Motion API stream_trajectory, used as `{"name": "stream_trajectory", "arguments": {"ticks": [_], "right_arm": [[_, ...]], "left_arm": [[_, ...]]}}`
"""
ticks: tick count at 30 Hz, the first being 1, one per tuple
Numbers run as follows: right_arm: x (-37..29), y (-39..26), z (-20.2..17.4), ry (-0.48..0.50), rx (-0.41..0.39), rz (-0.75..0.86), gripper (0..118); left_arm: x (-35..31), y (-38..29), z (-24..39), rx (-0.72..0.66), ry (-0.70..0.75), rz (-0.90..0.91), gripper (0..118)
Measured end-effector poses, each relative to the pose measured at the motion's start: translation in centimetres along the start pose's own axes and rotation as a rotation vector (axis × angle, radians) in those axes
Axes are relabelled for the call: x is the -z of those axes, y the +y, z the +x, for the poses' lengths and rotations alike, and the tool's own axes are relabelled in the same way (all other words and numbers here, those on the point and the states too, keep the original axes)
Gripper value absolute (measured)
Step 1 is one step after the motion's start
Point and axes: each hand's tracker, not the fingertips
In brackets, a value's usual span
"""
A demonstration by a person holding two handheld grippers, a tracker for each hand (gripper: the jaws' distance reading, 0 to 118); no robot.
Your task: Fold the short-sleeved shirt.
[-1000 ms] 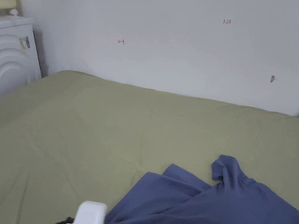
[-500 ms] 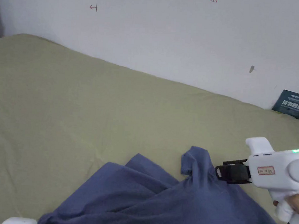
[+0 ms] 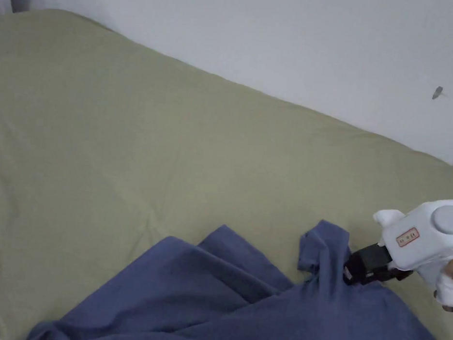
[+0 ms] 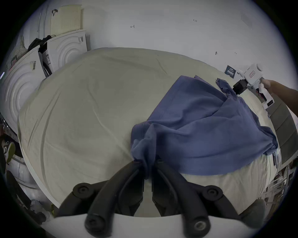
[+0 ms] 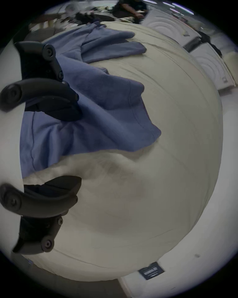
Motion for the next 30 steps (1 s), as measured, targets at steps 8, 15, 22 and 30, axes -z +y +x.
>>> {"name": "stream_trajectory", "arguments": {"ticks": [8,15,22,30], "right_arm": [[-3.0,-1.2,-3.4,-0.136,-0.145,0.089,0],[-13.5,-3.1,-4.4,-0.159,-0.098,0.472,0],[-22.2,-5.3,-2.9,-0.326,-0.051,0.707,0],[-30.2,-6.6,1.8,-0.432,0.121,0.892,0]], "left_arm": [[-0.4,0.0,-0.3,-0.031,-0.013,0.005,7],[-2.2,3.7,-0.3,-0.011,-0.056,0.067,7],[-2.5,13.4,1.5,0.118,-0.103,0.197,7],[-3.1,27.6,4.9,0.353,-0.048,0.327,7]]}}
